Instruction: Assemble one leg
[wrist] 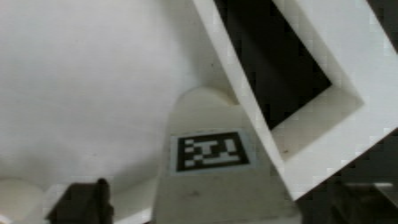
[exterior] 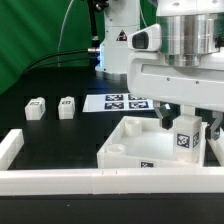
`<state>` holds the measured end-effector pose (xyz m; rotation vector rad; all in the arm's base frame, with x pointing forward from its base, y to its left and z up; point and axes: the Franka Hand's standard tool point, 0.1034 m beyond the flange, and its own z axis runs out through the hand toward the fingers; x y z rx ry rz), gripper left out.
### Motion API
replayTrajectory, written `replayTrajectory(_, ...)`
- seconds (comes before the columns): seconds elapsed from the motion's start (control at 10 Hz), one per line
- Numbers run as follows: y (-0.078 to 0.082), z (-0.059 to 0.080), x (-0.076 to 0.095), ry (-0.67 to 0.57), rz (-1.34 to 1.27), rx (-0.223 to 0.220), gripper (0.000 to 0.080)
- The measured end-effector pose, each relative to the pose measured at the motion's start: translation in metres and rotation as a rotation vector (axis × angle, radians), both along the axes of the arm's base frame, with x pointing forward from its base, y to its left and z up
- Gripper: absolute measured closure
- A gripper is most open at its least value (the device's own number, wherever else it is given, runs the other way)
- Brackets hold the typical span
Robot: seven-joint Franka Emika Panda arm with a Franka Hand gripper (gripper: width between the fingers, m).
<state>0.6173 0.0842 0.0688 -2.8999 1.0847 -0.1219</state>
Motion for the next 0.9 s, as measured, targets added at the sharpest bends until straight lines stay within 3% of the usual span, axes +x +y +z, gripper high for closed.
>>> replayTrajectory(0.9,0.0000,-0.0002,-0.0001,0.000,0.000,0.000,0.0150)
